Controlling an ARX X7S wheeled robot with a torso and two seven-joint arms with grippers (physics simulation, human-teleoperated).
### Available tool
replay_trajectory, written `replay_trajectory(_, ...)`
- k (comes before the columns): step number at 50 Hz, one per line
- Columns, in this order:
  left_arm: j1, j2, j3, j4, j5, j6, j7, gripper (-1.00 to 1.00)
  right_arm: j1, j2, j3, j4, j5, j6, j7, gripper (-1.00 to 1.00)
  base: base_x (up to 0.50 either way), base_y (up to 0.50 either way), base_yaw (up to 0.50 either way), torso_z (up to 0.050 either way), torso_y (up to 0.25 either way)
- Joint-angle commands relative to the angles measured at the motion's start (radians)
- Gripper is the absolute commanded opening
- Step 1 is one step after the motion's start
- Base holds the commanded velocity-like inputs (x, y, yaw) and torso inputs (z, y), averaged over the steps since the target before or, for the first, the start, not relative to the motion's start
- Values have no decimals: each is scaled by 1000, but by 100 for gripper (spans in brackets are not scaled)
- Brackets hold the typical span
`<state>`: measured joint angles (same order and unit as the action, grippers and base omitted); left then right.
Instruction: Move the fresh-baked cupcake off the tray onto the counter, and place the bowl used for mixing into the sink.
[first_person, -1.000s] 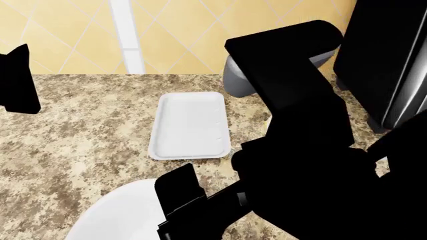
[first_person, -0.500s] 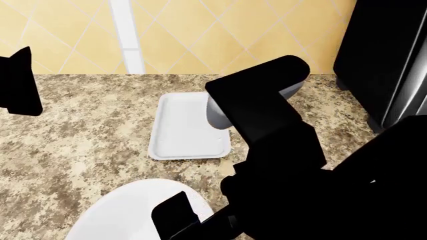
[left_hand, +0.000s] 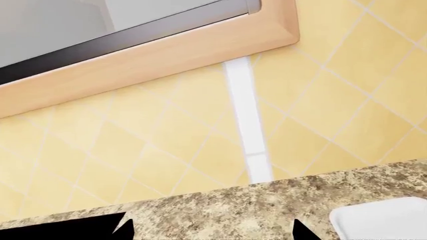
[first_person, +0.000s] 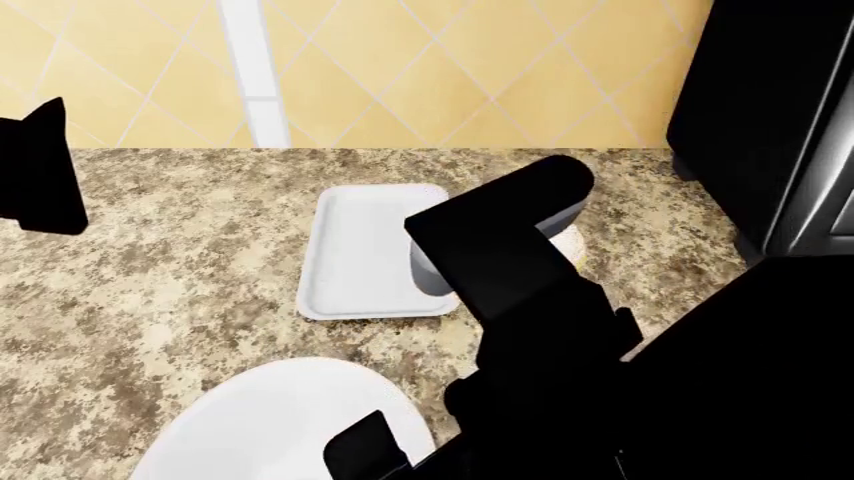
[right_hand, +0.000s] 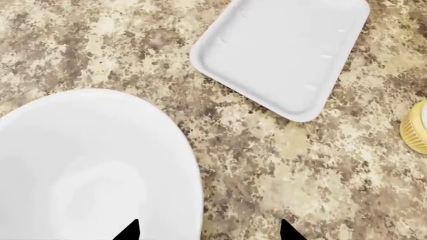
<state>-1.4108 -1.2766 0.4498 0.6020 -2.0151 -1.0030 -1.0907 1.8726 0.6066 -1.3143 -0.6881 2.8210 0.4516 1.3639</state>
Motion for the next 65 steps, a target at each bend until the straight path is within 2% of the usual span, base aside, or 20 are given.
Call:
replay_trajectory(1,2,0,1,-2,1,-2,0,100,-46,-10,-26,9,-45,23,-40,100,0,0,0,0,0)
replay_trajectory(14,10,-3,-2,1,5,3,5,100,-120,-11,-65,13,-122,48,-85,100,0,0,0,0,0)
replay_trajectory(54,54,-18,-16,10,35,26,35,100,-181,-73,-114,47,-199,57,-138,100,0,0,0,0,0)
replay_trajectory(65,50,-17,-16,13,22,26,22,100,-224,-59,-130,61,-258,78,-178,100,0,0,0,0,0)
